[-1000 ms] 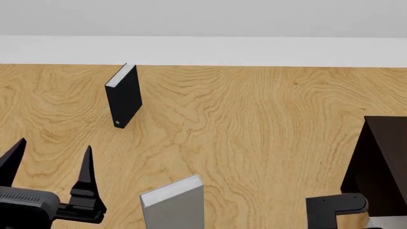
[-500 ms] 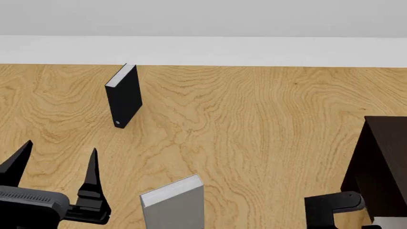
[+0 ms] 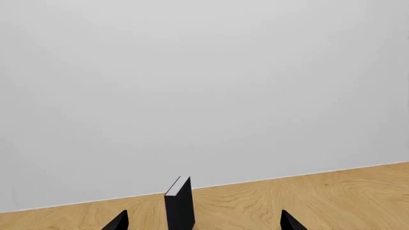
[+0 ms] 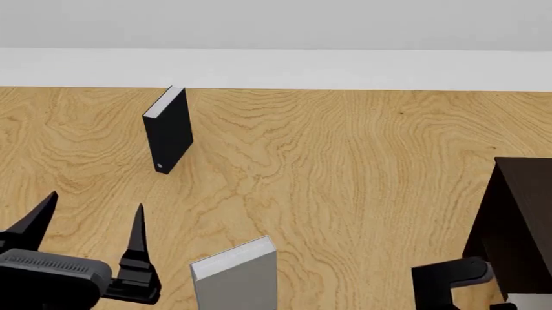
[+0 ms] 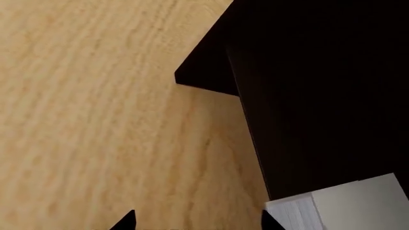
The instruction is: Pick up the book on the right and place it on the cabinet shelf.
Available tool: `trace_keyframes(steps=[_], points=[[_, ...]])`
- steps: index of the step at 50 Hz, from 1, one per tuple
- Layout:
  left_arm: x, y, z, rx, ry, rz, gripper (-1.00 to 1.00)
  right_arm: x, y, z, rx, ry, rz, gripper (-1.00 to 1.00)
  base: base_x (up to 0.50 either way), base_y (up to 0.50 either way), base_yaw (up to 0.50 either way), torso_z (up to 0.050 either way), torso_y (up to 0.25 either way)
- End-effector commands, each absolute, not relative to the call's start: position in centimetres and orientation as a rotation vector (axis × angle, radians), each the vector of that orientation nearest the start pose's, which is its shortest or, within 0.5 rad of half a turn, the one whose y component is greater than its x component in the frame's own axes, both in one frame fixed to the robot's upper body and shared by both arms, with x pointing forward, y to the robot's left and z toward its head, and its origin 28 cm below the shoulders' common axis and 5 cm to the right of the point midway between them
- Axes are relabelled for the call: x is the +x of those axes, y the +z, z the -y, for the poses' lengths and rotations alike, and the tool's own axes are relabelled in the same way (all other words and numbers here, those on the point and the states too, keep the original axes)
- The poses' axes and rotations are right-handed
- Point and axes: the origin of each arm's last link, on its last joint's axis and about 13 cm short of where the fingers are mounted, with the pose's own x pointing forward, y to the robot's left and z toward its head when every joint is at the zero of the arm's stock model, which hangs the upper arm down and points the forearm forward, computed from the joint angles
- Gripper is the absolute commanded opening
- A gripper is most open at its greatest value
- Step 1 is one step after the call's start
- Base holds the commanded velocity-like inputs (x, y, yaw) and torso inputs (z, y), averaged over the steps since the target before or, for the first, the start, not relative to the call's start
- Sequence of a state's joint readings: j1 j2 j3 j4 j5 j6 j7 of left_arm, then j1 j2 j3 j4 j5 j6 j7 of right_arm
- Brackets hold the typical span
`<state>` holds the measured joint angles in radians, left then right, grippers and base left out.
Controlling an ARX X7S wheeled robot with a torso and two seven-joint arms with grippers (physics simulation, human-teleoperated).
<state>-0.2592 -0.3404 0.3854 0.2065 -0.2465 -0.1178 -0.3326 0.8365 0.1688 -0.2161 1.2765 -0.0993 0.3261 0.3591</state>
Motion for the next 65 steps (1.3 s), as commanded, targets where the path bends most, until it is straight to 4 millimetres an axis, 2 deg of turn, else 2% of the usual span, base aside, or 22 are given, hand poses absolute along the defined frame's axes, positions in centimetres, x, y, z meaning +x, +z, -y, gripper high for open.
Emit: trace_keyframes(steps=[1,14,26,40,52,65], points=[[24.9,9.1,-20.0,0.092,-0.084,0.24,1.0,31.7,-0.7,20.1,-0.511,-0.465,-0.66,1.0,0.01,-0.01,-0.02,0.0,0.0],[24.8,9.3,-20.1,0.084,-0.083,0.246,1.0,33.0,0.1,17.8,-0.515,-0.361,-0.555,1.0,0.01,-0.01,-0.01,0.0,0.0],[24.8,9.3,-20.1,0.081,-0.083,0.248,1.0,32.6,1.1,16.9,-0.511,-0.332,-0.498,1.0,0.0,0.0,0.0,0.0,0.0],[24.7,9.4,-20.1,0.076,-0.083,0.251,1.0,32.4,2.0,14.7,-0.529,-0.204,-0.438,1.0,0.0,0.0,0.0,0.0,0.0],[24.6,9.6,-20.2,0.071,-0.077,0.258,1.0,31.8,3.0,13.9,-0.422,-0.177,-0.386,1.0,0.0,0.0,0.0,0.0,0.0],[24.4,10.0,-20.5,0.062,-0.074,0.272,1.0,29.5,7.5,12.7,-0.279,-0.174,-0.268,1.0,0.0,0.0,0.0,0.0,0.0]])
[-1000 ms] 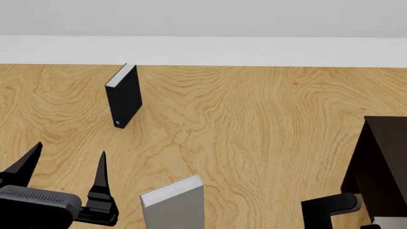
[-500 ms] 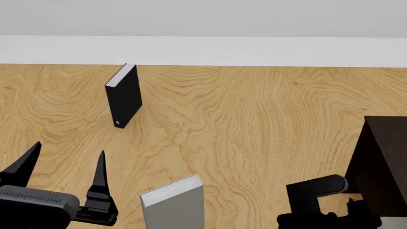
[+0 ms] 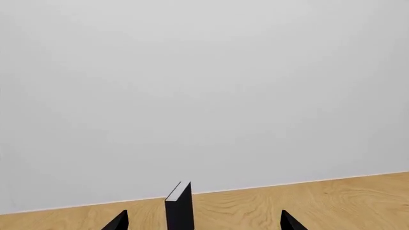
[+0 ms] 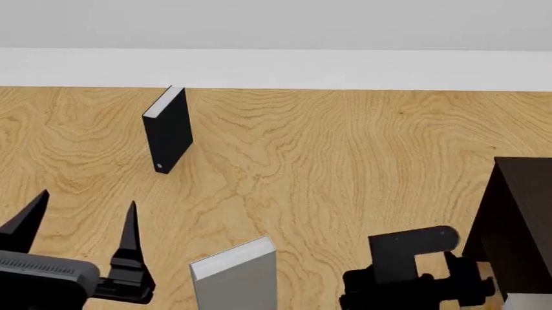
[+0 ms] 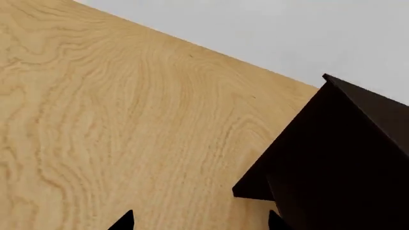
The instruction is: Pick up the book on the right and place it on the cabinet shelf.
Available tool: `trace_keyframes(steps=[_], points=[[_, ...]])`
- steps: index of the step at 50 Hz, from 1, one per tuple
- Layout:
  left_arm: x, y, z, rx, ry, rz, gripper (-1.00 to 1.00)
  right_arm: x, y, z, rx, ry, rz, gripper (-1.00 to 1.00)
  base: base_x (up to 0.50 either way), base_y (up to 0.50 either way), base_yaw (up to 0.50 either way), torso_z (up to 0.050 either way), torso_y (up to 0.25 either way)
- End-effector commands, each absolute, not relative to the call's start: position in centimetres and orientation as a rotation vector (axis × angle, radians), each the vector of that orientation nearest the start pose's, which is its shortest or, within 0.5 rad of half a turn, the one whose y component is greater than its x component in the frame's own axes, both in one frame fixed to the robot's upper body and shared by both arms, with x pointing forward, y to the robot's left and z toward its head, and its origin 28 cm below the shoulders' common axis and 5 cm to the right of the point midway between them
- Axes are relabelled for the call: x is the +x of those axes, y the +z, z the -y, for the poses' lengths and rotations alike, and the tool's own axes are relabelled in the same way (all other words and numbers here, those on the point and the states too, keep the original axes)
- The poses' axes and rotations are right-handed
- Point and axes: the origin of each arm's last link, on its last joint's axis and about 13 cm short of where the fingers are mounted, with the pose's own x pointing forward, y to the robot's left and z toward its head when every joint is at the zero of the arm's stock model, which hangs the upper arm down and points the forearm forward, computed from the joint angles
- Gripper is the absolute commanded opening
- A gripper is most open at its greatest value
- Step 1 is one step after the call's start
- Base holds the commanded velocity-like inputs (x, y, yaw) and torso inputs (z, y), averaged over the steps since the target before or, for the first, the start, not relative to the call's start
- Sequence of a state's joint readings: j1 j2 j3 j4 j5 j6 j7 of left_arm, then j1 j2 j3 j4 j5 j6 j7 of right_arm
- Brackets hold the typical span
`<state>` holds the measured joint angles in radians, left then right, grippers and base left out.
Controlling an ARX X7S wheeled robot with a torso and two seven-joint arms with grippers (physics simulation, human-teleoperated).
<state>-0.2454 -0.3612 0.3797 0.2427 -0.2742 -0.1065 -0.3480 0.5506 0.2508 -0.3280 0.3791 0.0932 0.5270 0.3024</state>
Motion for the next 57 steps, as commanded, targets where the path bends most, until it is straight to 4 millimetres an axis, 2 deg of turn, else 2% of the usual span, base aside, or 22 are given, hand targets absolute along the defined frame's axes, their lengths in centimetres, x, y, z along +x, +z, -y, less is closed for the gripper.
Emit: trace_keyframes(steps=[1,10,17,22,35,44,57], points=[[24.3,10.1,-20.5,0.061,-0.074,0.274,1.0,29.3,7.9,12.6,-0.279,-0.175,-0.265,1.0,0.0,0.0,0.0,0.0,0.0],[24.1,10.6,-20.7,0.049,-0.07,0.291,1.0,27.9,10.5,11.8,-0.198,-0.146,-0.222,1.0,0.0,0.0,0.0,0.0,0.0],[23.4,11.6,-20.8,0.033,-0.064,0.318,1.0,26.7,11.3,11.2,-0.18,-0.101,-0.175,1.0,0.0,0.0,0.0,0.0,0.0],[22.6,11.9,-20.7,0.03,-0.05,0.327,1.0,25.2,13.2,11.0,-0.18,-0.096,-0.137,1.0,0.0,0.0,0.0,0.0,0.0],[20.9,13.3,-21.1,0.016,-0.042,0.374,1.0,22.8,15.5,10.3,-0.155,-0.057,-0.081,1.0,0.0,0.0,0.0,0.0,0.0],[20.6,13.9,-21.3,0.003,-0.042,0.391,1.0,21.1,17.3,9.6,-0.178,-0.048,-0.013,1.0,0.0,0.0,0.0,0.0,0.0],[20.2,14.6,-21.7,-0.023,-0.036,0.417,1.0,20.8,17.6,9.2,-0.193,-0.022,0.008,1.0,0.0,0.0,0.0,0.0,0.0]])
